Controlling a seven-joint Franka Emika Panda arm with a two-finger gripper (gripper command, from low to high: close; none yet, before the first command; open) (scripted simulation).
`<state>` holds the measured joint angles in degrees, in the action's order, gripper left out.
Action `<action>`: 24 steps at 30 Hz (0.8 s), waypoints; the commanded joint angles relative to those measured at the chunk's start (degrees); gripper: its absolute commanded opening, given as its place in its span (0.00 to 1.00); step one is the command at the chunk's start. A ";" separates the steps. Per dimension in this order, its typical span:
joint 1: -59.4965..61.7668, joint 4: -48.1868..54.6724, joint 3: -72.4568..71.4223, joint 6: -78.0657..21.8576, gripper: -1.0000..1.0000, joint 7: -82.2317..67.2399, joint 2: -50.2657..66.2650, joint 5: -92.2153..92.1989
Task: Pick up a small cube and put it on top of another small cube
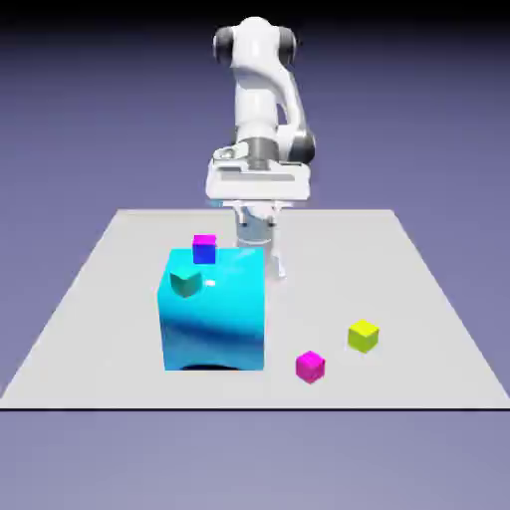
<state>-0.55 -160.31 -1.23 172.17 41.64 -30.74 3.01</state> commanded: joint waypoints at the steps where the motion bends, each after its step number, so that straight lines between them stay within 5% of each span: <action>1: 0.11 0.57 -1.02 -1.52 0.50 -0.68 1.60 2.50; 24: 2.74 13.72 -24.38 -36.52 0.50 -16.30 38.27 59.81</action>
<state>2.19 -146.59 -25.60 135.65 25.34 7.53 62.81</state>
